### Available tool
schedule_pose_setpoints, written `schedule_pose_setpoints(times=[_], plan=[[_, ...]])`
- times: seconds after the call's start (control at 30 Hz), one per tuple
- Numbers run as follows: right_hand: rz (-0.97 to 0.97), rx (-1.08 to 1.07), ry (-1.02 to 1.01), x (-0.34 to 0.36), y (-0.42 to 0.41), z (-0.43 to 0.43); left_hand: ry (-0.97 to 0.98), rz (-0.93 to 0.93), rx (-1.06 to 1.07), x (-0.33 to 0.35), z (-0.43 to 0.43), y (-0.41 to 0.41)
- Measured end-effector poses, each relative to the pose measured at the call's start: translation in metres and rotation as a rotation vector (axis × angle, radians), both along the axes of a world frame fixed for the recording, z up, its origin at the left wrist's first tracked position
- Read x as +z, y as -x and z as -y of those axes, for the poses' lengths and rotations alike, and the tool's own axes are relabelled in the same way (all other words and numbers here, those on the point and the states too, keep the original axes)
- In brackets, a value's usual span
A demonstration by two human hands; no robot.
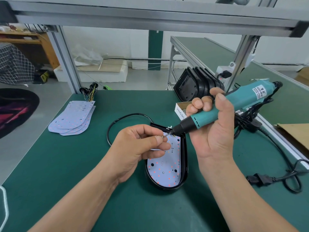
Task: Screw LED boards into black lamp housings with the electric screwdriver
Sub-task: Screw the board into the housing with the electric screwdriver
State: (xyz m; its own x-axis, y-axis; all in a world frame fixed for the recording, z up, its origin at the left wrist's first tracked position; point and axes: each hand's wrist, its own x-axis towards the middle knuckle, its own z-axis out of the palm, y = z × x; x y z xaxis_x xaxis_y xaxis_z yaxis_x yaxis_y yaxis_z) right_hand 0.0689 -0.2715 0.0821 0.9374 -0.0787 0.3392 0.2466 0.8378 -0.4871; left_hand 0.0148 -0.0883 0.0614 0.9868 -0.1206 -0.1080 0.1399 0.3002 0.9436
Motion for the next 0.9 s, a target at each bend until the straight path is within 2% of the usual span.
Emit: schedule_pose_setpoints(times=[0.2, 0.4, 0.53, 0.73, 0.8, 0.83, 0.9], plan=[[-0.006, -0.002, 0.013, -0.001, 0.000, 0.000, -0.018, 0.014, -0.009, -0.002, -0.001, 0.000], [-0.024, -0.013, 0.060, -0.005, 0.000, -0.003, -0.173, 0.128, 0.067, -0.007, -0.001, -0.002], [-0.075, -0.004, 0.020, -0.008, -0.003, -0.004, -0.240, 0.169, 0.072, -0.009, -0.003, -0.004], [-0.115, -0.020, -0.033, -0.011, -0.007, -0.004, -0.197, 0.188, 0.020, -0.008, -0.006, -0.005], [-0.117, -0.026, -0.050, -0.011, -0.009, -0.002, -0.182, 0.174, 0.094, -0.008, -0.010, -0.008], [-0.118, -0.028, -0.056, -0.012, -0.011, -0.001, -0.225, 0.155, 0.164, -0.009, -0.013, -0.011], [-0.121, -0.037, -0.047, -0.014, -0.014, 0.001, -0.435, 0.089, 0.275, -0.014, -0.018, -0.017]])
